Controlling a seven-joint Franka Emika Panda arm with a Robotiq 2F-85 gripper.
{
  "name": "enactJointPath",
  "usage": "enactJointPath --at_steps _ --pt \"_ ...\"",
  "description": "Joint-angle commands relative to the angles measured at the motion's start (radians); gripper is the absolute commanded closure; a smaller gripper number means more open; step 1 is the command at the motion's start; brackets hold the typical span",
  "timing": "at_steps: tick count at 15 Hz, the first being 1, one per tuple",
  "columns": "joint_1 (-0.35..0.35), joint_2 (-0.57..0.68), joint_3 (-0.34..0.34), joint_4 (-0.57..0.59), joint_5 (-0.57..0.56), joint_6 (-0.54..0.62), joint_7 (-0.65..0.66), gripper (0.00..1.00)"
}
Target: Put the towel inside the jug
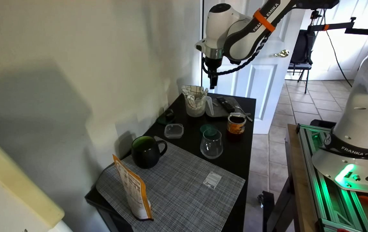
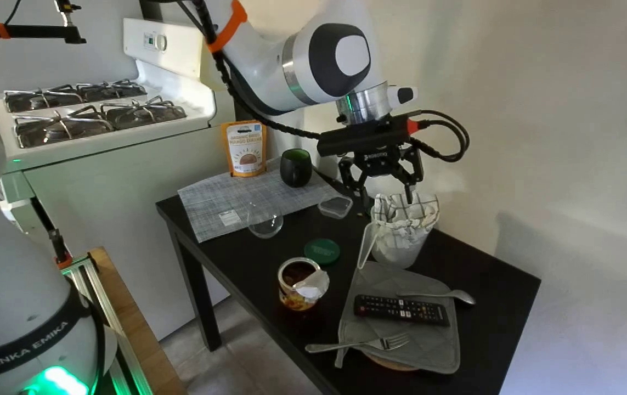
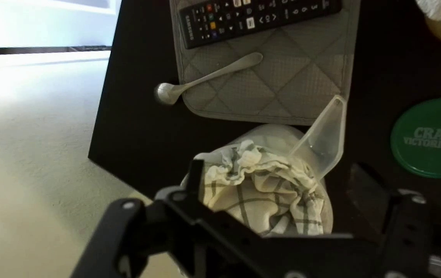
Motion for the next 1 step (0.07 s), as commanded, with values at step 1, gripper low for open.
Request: enactJointPath --at_steps 1 --pt "0.004 0.002 -0.004 0.006 0.004 -0.003 -0.004 0.00"
